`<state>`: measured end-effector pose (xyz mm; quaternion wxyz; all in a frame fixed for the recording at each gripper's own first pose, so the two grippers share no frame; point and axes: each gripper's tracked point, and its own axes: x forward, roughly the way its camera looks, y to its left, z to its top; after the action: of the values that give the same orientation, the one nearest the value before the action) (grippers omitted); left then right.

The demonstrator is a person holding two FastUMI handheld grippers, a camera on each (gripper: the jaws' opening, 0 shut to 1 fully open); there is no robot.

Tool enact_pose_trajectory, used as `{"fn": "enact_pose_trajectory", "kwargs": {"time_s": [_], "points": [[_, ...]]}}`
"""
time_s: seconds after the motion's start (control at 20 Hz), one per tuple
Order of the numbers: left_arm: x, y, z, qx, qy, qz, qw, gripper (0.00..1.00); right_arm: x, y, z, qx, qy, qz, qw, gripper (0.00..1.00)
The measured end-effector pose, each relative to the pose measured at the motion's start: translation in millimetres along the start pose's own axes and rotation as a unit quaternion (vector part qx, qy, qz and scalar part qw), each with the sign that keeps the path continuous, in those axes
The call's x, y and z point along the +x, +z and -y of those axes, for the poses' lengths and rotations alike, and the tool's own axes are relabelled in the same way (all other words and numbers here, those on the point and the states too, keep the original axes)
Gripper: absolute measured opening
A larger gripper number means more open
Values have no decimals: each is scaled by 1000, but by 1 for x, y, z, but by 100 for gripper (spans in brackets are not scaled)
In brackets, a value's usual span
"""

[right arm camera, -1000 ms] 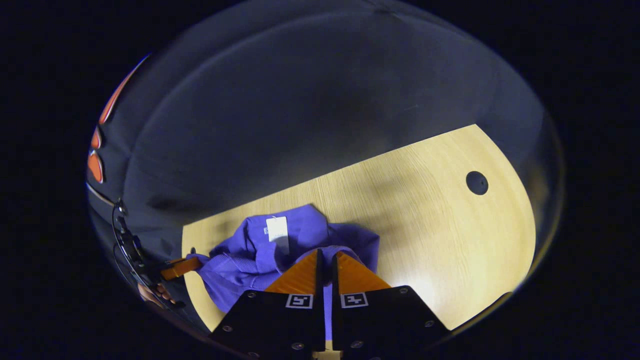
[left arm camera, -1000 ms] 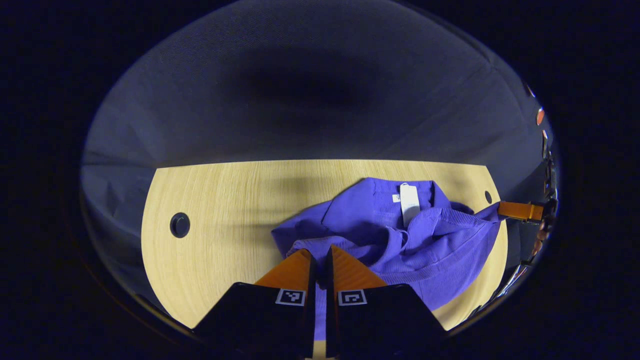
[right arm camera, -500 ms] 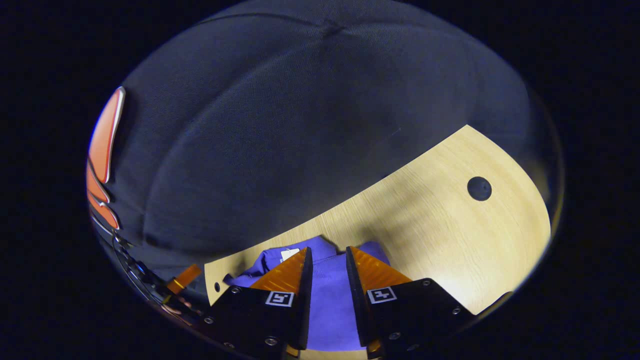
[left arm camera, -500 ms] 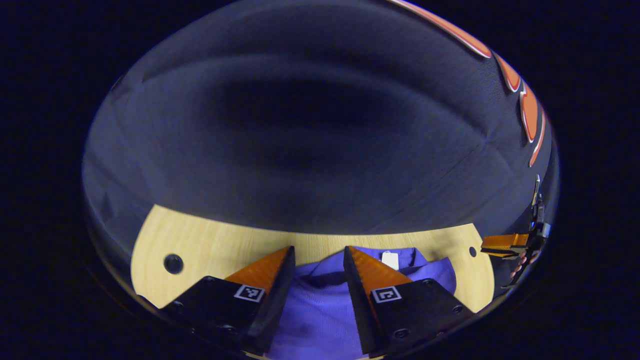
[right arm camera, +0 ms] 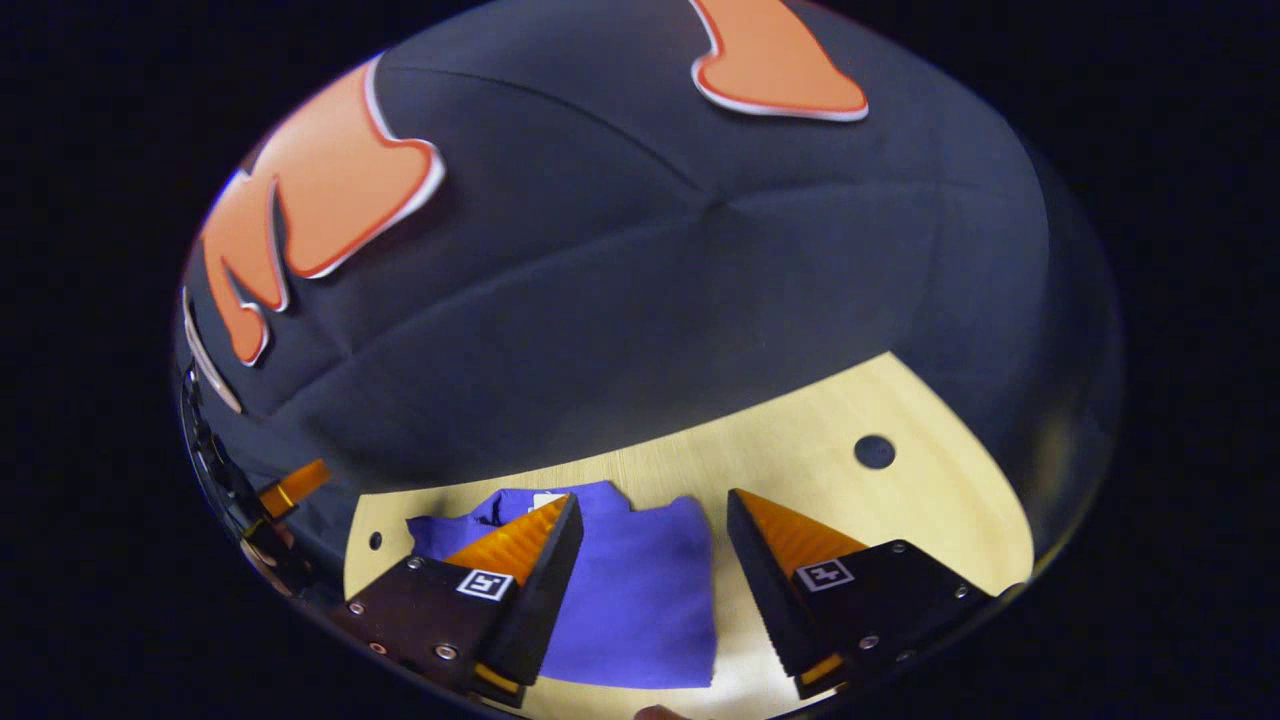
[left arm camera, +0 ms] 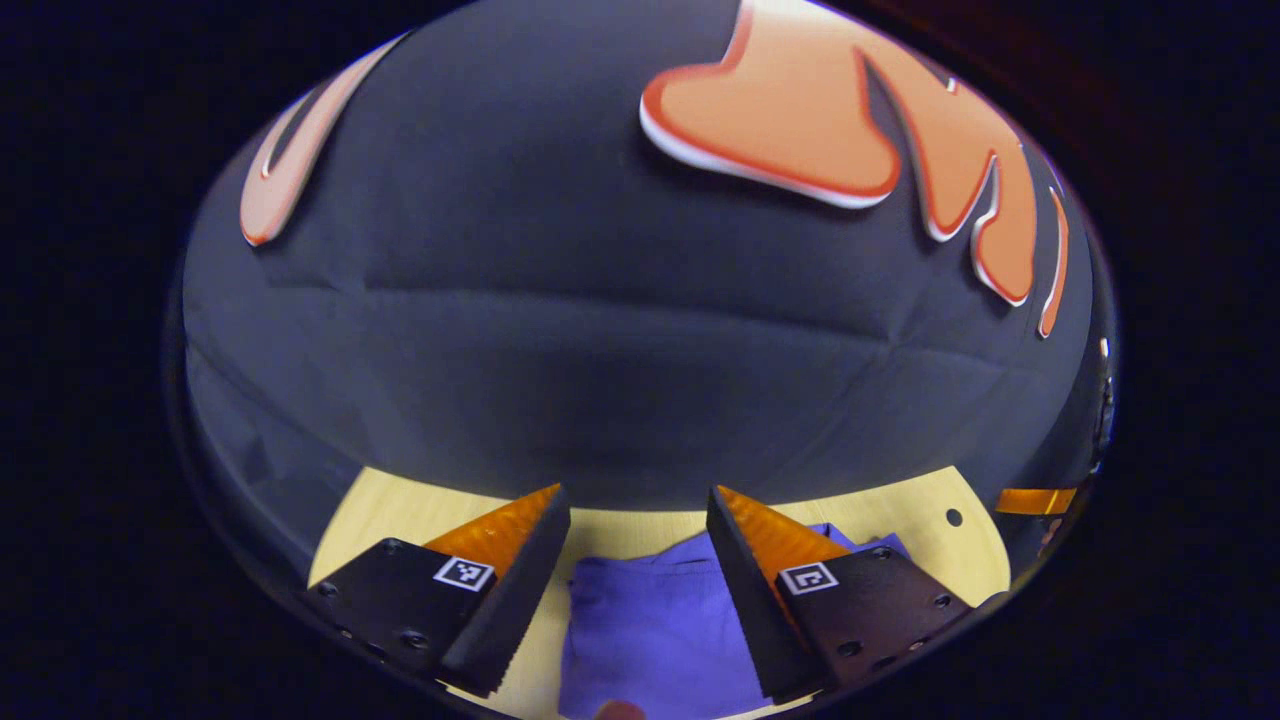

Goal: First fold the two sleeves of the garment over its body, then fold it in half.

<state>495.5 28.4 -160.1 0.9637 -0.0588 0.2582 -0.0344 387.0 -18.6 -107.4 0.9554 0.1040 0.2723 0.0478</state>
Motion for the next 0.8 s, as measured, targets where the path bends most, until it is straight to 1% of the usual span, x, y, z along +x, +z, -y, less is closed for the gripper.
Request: {"fn": "enact_pose_trajectory", "kwargs": {"time_s": [0.05, 0.1, 0.2, 0.35, 0.45, 0.5, 0.55, 0.6, 0.7, 0.8], "points": [[-15, 5, 1, 5, 5, 12, 1000, 91, -13, 9, 0, -17, -5, 21, 1000, 89], [-30, 11, 4, 8, 5, 25, 1000, 91, -27, 16, -3, -29, -9, 42, 999, 93], [-62, 18, 9, 12, 8, 44, 999, 92, -60, 32, -11, -44, -12, 78, 996, 95], [-114, 29, 20, 18, 8, 82, 996, 93, -114, 52, -26, -68, -11, 136, 988, 95], [-152, 38, 27, 30, 15, 109, 993, 93, -150, 59, -36, -90, -12, 177, 980, 95], [-170, 42, 28, 36, 21, 124, 991, 93, -167, 62, -41, -103, -13, 195, 975, 95], [-187, 47, 30, 40, 28, 142, 989, 98, -185, 63, -45, -114, -14, 210, 971, 95], [-209, 51, 33, 43, 32, 160, 986, 99, -200, 62, -50, -124, -14, 223, 967, 95], [-248, 60, 39, 46, 41, 195, 979, 99, -234, 63, -58, -133, -13, 248, 959, 95], [-281, 67, 42, 51, 49, 223, 972, 99, -261, 64, -67, -130, -5, 272, 953, 95]]}}
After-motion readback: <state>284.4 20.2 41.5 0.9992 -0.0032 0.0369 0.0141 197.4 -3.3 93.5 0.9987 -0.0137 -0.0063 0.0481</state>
